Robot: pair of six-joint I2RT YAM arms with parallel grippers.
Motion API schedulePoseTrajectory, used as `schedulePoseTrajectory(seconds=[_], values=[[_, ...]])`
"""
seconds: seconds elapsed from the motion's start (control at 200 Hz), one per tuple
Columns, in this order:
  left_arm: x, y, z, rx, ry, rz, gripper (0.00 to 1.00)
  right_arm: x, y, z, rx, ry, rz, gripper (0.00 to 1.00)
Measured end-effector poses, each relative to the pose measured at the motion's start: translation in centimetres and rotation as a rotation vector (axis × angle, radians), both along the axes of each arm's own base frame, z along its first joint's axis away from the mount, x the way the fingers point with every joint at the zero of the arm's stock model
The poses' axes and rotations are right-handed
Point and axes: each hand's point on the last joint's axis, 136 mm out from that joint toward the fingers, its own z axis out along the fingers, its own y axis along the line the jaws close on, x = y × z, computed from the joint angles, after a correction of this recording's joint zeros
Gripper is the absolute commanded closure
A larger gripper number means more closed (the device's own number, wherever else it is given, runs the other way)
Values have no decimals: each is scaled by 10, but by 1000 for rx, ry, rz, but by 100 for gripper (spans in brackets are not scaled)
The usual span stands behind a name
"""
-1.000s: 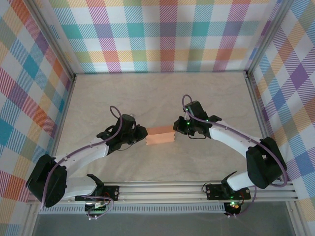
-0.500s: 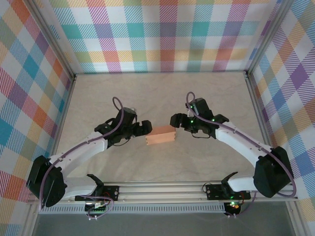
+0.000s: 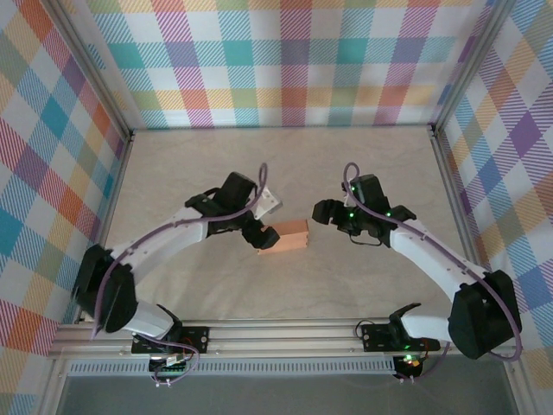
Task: Fold the paper box
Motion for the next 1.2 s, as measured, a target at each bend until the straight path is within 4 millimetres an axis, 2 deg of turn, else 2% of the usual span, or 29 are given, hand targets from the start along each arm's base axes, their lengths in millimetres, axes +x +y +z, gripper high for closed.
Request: schedulePoseTrajectory(seconds=[0.12, 0.225, 0.245, 0.315, 0.38, 0.58, 0.625, 0.64, 0.67, 0.82, 1.015, 1.2], values=[[4, -3, -17, 98, 24, -114, 17, -2, -8, 2, 1, -16, -12, 23], [2, -1, -30, 168, 62, -186, 31, -6, -13, 2, 0, -17, -20, 23], [1, 0, -31, 181, 67, -204, 37, -7, -13, 2, 0, -17, -22, 23], [-1, 1, -36, 212, 89, -242, 40, -8, -16, 2, -3, -17, -29, 23], [-4, 3, -40, 234, 103, -272, 52, -9, -18, 2, -5, -18, -32, 23], [-13, 4, -40, 259, 112, -323, 52, -10, -20, 0, -11, -13, -39, 23], [-14, 3, -39, 258, 106, -326, 55, -10, -21, -1, -11, -12, -42, 23], [-13, 3, -39, 259, 102, -326, 61, -10, -21, -1, -12, -12, -42, 23], [-13, 3, -38, 258, 93, -323, 63, -10, -21, -1, -13, -13, -43, 23], [-8, 8, -34, 262, 12, -291, 59, -10, -21, -1, -15, -9, -44, 23], [18, 13, -24, 330, -219, -233, 59, -10, -22, -4, -20, 0, -45, 23], [41, 6, -34, 437, -434, -232, 59, -10, -24, -11, -33, 23, -54, 23]])
